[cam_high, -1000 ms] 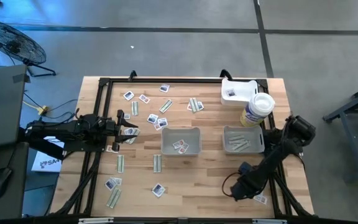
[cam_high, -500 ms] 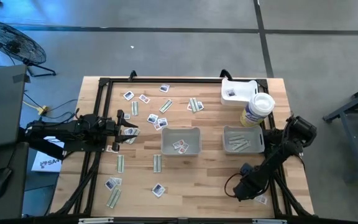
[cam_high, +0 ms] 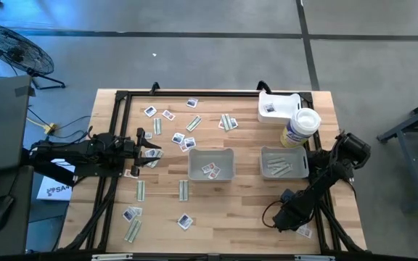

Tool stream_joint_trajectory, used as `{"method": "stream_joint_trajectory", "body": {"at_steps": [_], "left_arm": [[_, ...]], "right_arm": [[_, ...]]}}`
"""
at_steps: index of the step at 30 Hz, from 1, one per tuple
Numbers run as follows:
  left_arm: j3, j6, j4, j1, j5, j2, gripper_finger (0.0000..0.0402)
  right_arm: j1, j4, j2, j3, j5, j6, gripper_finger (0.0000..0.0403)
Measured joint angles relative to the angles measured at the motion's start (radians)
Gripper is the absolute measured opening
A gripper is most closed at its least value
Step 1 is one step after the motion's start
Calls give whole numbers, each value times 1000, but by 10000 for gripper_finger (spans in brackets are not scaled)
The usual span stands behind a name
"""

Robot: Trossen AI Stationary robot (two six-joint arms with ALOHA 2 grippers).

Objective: Pick & Place First Aid Supplies
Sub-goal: Put the orange pad into the left gray bin

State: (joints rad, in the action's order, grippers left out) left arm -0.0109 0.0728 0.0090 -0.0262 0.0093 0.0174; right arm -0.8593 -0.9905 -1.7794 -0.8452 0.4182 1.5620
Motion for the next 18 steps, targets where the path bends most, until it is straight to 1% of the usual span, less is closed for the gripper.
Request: {"method": "stream_joint_trajectory", "body": {"at_steps": [7,10,12,14,18], "left_arm": [[0,0,0,0,0,0,186],[0,0,0,0,0,0,186],[0,0,0,0,0,0,186],[0,0,0,0,0,0,186],[0,0,0,0,0,0,186]], "right_arm": [[0,8,-2,0,-8,0,29],[1,0,-5,-17,-7,-29,6],[1,-15,-6,-39,-13,-41,3],[4,-41,-9,-67,-46,-44,5],[12,-75,-8,-131,-49,-43,1]]}}
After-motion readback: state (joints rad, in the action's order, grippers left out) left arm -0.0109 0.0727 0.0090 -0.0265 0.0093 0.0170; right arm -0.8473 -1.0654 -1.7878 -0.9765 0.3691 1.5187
